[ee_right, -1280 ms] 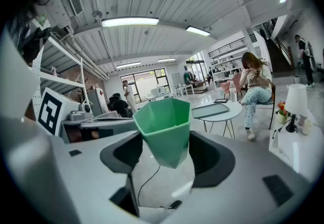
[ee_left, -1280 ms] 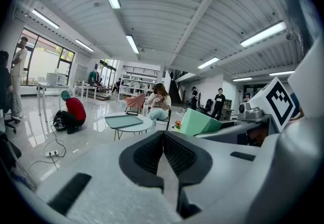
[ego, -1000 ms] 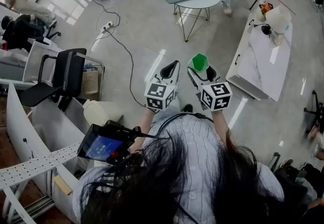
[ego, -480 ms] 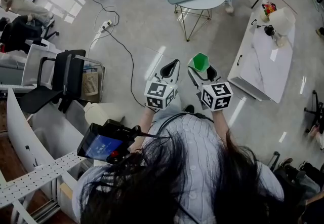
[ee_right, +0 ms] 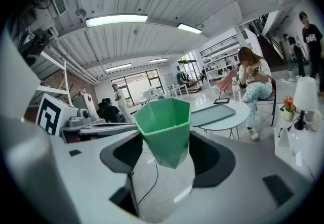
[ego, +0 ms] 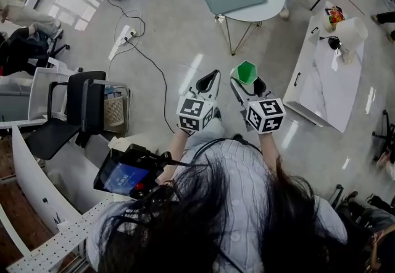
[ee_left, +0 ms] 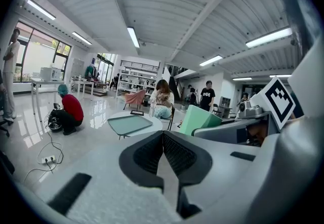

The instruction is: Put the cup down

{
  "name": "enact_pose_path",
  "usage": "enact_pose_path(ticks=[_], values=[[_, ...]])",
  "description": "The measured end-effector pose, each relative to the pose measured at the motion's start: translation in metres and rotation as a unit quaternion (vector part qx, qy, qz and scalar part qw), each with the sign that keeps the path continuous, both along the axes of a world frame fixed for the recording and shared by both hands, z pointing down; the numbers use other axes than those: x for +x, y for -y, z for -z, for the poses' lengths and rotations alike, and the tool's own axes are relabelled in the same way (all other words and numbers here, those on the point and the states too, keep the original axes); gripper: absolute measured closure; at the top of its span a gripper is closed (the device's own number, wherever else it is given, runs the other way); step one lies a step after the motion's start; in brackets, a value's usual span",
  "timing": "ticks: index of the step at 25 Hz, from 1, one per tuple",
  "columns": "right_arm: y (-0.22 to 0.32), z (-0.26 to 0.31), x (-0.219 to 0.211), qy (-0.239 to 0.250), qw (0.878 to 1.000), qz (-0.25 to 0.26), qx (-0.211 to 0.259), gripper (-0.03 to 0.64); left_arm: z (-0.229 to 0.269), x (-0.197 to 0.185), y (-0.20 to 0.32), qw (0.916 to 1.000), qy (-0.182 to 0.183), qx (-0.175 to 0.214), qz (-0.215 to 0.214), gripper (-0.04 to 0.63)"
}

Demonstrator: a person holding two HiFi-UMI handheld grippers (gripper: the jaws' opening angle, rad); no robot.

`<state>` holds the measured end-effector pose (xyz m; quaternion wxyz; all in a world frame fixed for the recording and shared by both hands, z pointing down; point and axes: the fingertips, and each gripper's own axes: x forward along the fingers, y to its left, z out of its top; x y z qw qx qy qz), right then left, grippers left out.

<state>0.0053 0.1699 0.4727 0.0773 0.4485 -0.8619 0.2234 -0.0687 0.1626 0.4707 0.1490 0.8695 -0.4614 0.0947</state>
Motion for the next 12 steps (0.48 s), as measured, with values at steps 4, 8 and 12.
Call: enact_pose_path(ticks=[4,8,12], values=[[0.025,0.002,-0.014,-0.002,1.0,-0.007,0.0,0.318,0.002,-0.009,0.027,0.9999,-0.004,0.0,-0.012,0.58],[0.043,0.003,-0.025,-0.009,1.0,-0.013,-0.001,0.318,0.003,-0.02,0.048,0.9997,-0.007,0.002,-0.022,0.58],[0.058,0.005,-0.03,-0.018,0.999,-0.027,0.0,0.318,0.004,-0.031,0.064,0.9995,-0.012,0.004,-0.028,0.58]])
